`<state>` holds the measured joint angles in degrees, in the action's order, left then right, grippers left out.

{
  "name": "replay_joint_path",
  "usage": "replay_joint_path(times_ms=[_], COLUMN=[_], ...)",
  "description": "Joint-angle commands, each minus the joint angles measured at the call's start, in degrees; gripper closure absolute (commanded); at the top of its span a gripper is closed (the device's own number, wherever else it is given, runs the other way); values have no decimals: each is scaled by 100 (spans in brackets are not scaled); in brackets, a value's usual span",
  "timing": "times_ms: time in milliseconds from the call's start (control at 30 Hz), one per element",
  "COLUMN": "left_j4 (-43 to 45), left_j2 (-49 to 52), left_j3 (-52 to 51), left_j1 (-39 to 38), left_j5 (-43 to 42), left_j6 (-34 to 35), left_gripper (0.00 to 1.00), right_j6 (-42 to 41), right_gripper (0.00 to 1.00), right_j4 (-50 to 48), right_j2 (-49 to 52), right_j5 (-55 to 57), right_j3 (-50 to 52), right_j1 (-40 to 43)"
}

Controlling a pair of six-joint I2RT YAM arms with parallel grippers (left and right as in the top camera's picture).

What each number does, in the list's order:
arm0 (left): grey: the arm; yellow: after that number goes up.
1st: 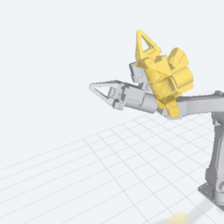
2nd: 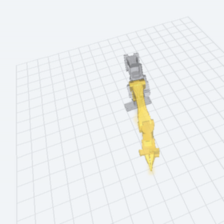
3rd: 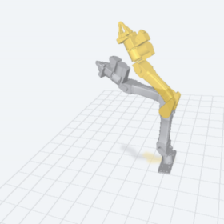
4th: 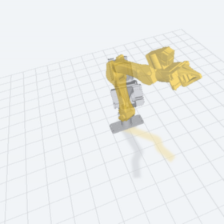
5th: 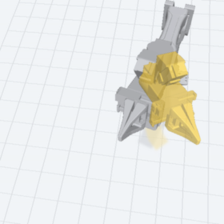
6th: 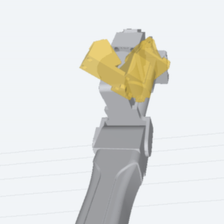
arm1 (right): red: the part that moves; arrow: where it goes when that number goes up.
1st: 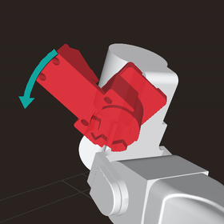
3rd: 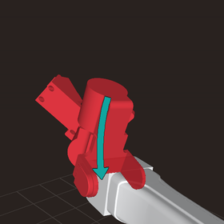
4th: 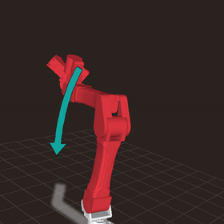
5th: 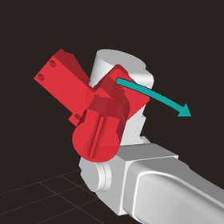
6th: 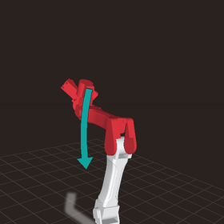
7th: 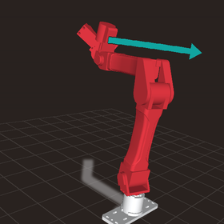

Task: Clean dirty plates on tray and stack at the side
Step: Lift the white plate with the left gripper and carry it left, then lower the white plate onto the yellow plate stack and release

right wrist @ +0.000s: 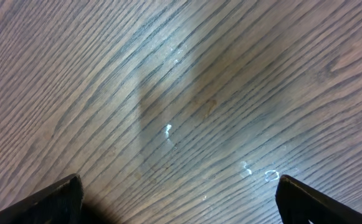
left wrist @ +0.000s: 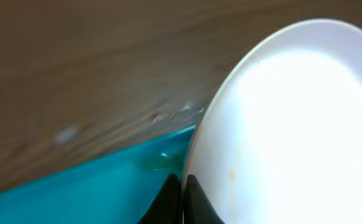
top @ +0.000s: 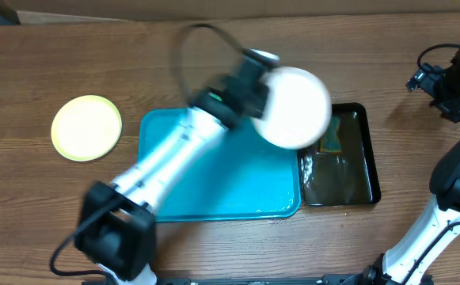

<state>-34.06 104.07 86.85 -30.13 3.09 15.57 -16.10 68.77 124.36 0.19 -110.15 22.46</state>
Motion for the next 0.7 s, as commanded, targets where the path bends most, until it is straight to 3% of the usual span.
replay_joint_path(times_ms=[0,200,400,667], left_j4=[-350,-1231,-1429,-957], left_j2=[7,7,9,9], left_j3=[107,103,-55,-542], left_j1=[1320,3718,5536,6577], left_j5=[-1523,-1508,-1147,-1147], left_j6=[588,542,522,560], left_gripper=[96,96,96,96], right_j6=[-26,-26,-26,-26], right_gripper=[0,0,0,0], right_j4=[-20,-22,-22,-22], right_j2=[-57,-57,-57,-57], right_j5=[-26,-26,-26,-26], right_j3=[-48,-48,-48,-48], right_j1=[-20,-20,-20,-20])
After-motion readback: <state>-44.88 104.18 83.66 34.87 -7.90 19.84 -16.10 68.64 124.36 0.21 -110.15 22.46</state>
